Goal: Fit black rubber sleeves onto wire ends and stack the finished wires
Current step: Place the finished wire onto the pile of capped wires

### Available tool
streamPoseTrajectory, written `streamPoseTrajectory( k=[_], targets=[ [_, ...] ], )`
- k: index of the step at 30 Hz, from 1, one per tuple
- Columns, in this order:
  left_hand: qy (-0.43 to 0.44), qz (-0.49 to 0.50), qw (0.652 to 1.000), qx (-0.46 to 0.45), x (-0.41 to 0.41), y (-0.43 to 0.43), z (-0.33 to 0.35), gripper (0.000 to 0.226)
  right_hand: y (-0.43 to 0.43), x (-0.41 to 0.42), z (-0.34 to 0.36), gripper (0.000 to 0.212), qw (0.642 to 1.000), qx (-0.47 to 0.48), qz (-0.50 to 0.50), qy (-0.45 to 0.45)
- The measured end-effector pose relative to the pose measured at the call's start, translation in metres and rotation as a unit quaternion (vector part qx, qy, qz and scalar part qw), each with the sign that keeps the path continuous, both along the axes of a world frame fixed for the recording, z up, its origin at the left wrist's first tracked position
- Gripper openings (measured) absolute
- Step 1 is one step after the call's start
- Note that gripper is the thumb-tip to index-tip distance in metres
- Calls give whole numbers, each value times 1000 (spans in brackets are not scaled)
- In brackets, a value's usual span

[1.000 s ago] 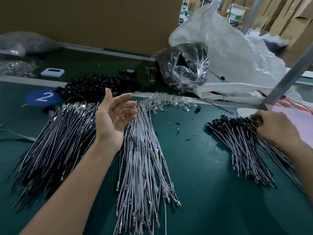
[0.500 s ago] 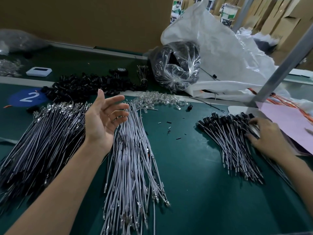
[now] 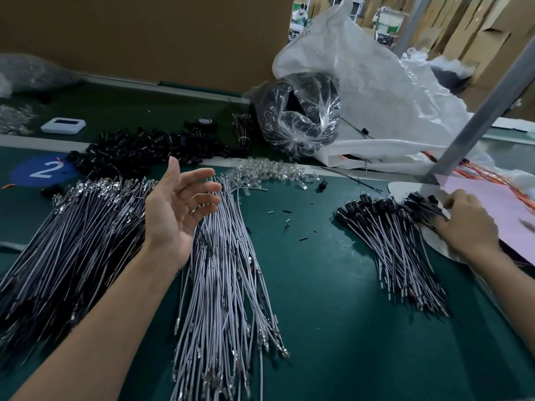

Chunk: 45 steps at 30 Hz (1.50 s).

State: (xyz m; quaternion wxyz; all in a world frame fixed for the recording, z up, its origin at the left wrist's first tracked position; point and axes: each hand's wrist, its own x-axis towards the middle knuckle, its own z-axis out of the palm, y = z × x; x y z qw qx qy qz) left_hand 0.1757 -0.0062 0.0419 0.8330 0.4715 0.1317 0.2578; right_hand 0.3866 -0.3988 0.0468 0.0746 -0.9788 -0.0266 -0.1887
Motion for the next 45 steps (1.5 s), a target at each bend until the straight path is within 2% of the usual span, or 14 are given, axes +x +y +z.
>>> streamPoseTrajectory(
  k=[3,5,9,17,22,26,29,33,37,42,45],
  targets=[
    [-1,-1,1000,-5,0,0,0,51,6,-6,-1,15,993,-85,69,-45],
    [1,0,1000,-5,1,0,-1,50,13,-11,1,7,992,-77,96,-15],
    [4,0,1000,-4,1,0,-1,50,22,-16,3,17,993,-30,101,52],
    [4,-6,1000,-5,2,0,-2,48,33,-22,9,28,988,87,46,120],
    [7,-5,1000,-7,3,0,-2,48,42,-23,7,38,975,189,31,118],
    [10,-4,1000,-10,3,0,-2,49,42,-34,-3,55,941,304,35,143],
    [12,-7,1000,-8,4,0,-2,49,48,-48,-11,65,929,316,67,182],
    [13,-9,1000,-6,4,-1,-2,51,65,-68,-11,106,896,371,93,226],
    [10,-12,1000,-11,4,0,-2,52,80,-76,-19,124,921,300,114,221],
    [13,-14,1000,-2,4,0,-2,52,104,-78,-28,101,945,228,114,204],
    [11,-15,1000,-7,4,0,-2,52,119,-80,-30,95,944,228,123,205]
  ],
)
